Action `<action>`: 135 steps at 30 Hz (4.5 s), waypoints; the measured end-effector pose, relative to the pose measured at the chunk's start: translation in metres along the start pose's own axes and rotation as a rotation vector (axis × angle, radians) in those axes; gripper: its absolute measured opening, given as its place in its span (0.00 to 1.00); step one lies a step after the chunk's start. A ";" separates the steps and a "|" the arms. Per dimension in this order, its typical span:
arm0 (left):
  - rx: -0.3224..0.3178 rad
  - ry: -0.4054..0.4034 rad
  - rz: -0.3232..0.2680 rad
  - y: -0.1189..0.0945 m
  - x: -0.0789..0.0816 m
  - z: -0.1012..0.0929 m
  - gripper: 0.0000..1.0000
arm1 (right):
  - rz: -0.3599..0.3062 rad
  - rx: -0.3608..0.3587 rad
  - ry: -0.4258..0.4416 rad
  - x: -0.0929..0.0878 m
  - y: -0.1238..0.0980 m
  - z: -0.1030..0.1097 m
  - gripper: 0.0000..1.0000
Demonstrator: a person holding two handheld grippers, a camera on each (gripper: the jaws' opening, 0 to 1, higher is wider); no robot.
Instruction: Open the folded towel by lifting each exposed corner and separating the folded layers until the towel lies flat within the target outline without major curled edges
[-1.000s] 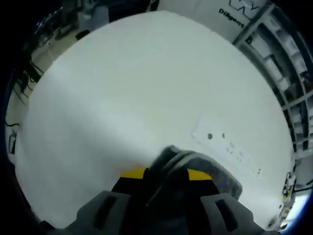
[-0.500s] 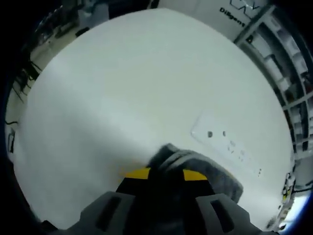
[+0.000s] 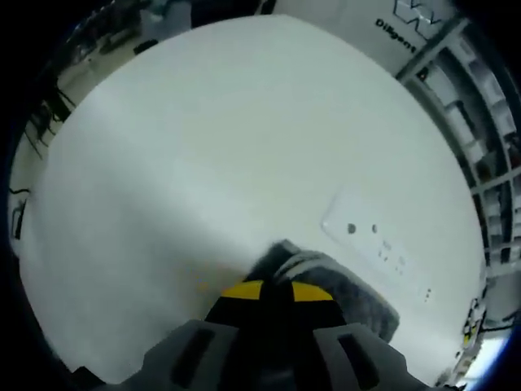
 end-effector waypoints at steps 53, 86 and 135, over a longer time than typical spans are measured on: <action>-0.161 0.080 0.026 0.005 -0.005 -0.053 0.03 | -0.104 0.049 -0.027 -0.013 -0.039 -0.022 0.00; -0.285 0.132 0.103 0.031 -0.063 -0.133 0.03 | -0.222 -0.040 0.042 -0.109 -0.090 -0.135 0.00; -0.236 0.204 0.253 0.088 -0.170 -0.162 0.03 | -0.287 -0.141 0.132 -0.237 -0.061 -0.205 0.00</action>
Point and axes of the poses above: the point that each gripper's makers call its tool centre point, and the gripper's own axes: y roughly forward along the fingers, z roughly to its left, x roughly out of its top, the point moved 6 cm from there along -y, roughly backward along the fingers, and after that the axes turned 14 degrees about -y, right-handed, at the moved point
